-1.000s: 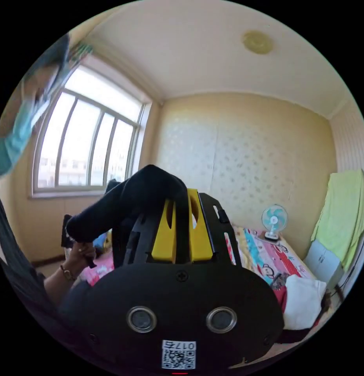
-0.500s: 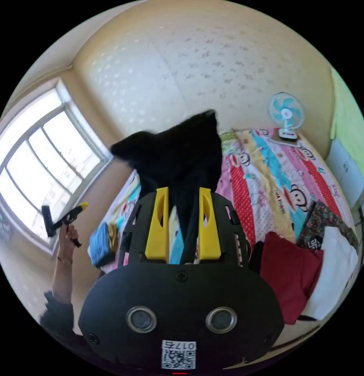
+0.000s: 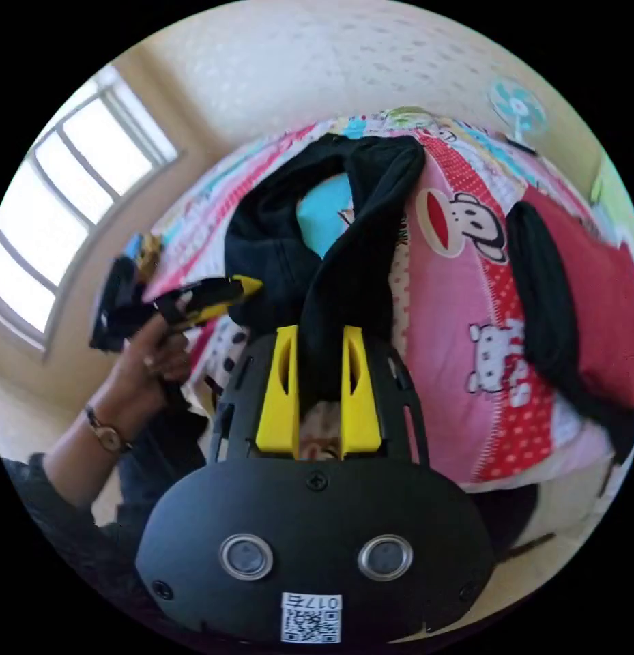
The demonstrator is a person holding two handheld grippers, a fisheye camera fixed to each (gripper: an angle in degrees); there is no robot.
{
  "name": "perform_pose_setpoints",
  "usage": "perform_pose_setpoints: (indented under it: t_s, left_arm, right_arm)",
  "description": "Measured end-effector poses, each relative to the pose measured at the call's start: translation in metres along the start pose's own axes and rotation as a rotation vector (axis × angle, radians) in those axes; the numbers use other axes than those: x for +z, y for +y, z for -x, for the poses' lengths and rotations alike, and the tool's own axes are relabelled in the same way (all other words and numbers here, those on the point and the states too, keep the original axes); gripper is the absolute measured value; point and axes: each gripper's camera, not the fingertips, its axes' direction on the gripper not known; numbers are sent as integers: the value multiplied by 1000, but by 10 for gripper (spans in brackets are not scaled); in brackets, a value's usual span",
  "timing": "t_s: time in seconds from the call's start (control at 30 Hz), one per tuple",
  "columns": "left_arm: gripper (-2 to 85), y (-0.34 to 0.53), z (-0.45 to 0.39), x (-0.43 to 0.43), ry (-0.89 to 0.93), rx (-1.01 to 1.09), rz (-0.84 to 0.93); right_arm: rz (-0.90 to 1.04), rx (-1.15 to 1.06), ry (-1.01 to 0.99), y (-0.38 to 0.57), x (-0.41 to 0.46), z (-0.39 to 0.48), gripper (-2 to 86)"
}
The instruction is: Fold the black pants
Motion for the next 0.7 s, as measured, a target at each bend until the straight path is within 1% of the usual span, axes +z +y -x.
perform_pose_setpoints:
  t_s: [0.03, 0.07, 0.1, 0.13, 0.17, 0.2, 0.23, 0.27, 0.33, 0.4, 0.47, 0.5, 0.57, 0.6, 0.67, 0.7]
  left_arm:
    - [40, -2, -4, -9, 99, 23, -5]
    - [38, -2, -8, -17, 153, 53, -14]
    - [36, 1, -17, -39, 234, 122, -27]
    - [35, 9, -26, -68, 286, 216, -56]
    - [34, 13, -29, -84, 290, 257, -82]
    - [35, 24, -30, -115, 253, 311, -140]
    - [39, 33, -24, -139, 177, 310, -176]
    - [42, 36, -19, -147, 128, 287, -176]
    - [72, 47, 3, -159, -79, 159, -123]
    - [111, 57, 14, -153, -172, 115, -61]
    - [149, 67, 23, -139, -252, 75, 7]
    - [152, 75, 26, -132, -322, 54, 11]
    - [146, 84, 26, -123, -357, 60, -33]
    - [140, 86, 28, -115, -359, 62, -47]
    - [133, 84, 29, -100, -383, 44, -31]
    - [126, 83, 26, -93, -428, 33, -40]
  right_arm:
    - [-10, 11, -46, 1, -14, -15, 76]
    - [-71, 21, -142, 7, -37, -37, 66]
    - [-103, 21, -185, 11, -48, -49, 63]
    - [-158, 17, -231, 22, -67, -74, 56]
    - [-198, 32, -223, 35, -78, -100, 53]
    - [-210, 44, -201, 42, -80, -114, 52]
    - [-190, 117, -118, 56, -77, -143, 53]
    - [-108, 248, -33, 67, -68, -171, 57]
    - [-26, 379, 40, 83, -59, -195, 73]
    - [-87, 406, 21, 99, -62, -193, 96]
    - [-204, 351, -143, 102, -60, -170, 114]
    - [-213, 325, -196, 98, -56, -162, 117]
    - [-159, 183, -371, 73, -27, -120, 127]
    - [-128, 152, -396, 66, -18, -108, 129]
    - [-47, 51, -517, 48, 19, -60, 134]
    - [-33, 27, -558, 45, 28, -48, 135]
